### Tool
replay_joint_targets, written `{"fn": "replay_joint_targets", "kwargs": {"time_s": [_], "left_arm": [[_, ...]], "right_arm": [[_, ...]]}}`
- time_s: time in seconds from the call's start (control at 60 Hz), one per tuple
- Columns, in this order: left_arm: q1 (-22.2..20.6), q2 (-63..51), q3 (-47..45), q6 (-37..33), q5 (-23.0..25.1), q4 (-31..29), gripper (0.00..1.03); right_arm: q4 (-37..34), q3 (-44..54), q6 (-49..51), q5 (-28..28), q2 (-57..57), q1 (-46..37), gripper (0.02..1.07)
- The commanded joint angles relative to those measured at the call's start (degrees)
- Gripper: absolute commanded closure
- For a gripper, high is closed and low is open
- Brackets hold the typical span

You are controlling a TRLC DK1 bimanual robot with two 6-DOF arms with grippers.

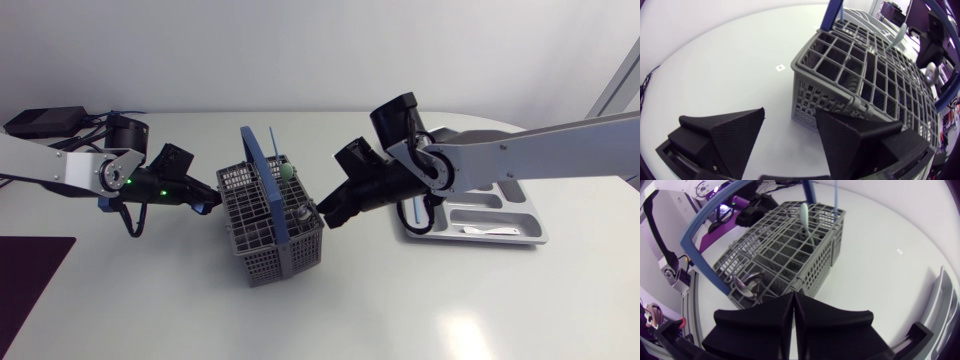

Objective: Unload the cutlery basket into the drawer organizer.

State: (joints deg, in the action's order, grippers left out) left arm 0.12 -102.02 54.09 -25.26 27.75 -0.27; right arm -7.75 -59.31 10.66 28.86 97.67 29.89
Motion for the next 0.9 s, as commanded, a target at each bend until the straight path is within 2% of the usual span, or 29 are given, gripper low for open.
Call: {"fn": "replay_joint_targets", "kwargs": {"time_s": [0.0,0.183,0.317,0.367,0.417,0.45,0.55,0.633,0.7,0.883], "left_arm": [[-1.9,-2.2,3.2,2.0,0.8,0.6,0.17],[-2.6,-4.7,6.8,2.6,0.6,-0.3,0.17],[-2.1,-3.7,6.7,2.1,0.6,-1.7,0.17],[-1.4,-2.7,6.1,1.7,0.6,-2.5,0.15],[-0.6,-1.3,5.2,0.6,0.6,-3.6,0.14],[-0.1,-0.4,4.5,-0.2,0.6,-4.0,0.11],[1.1,4.0,0.8,-2.8,0.6,-4.5,0.07],[1.8,8.2,-2.8,-5.5,0.6,-5.1,0.06],[2.1,11.2,-5.4,-8.1,0.7,-6.4,0.05],[3.5,20.5,-11.2,-14.5,4.5,-11.9,0.05]], "right_arm": [[-1.0,3.0,-0.6,1.4,-2.2,2.7,1.02],[-0.7,6.9,-1.3,0.3,-5.3,6.0,1.02],[-0.2,6.1,-0.7,0.1,-7.8,0.3,1.0],[0.4,5.4,-0.8,0.2,-8.0,-1.9,0.87],[1.1,4.3,-0.8,0.6,-7.7,-3.8,0.68],[1.2,3.3,-0.7,0.8,-7.1,-4.8,0.59],[3.4,1.0,-0.5,0.8,-4.5,-6.2,0.5],[3.4,-2.6,-0.3,0.8,-1.0,-6.5,0.33],[3.5,-5.7,-0.2,0.8,2.0,-6.6,0.26],[2.8,-14.7,0.3,0.8,9.8,-6.8,0.25]]}}
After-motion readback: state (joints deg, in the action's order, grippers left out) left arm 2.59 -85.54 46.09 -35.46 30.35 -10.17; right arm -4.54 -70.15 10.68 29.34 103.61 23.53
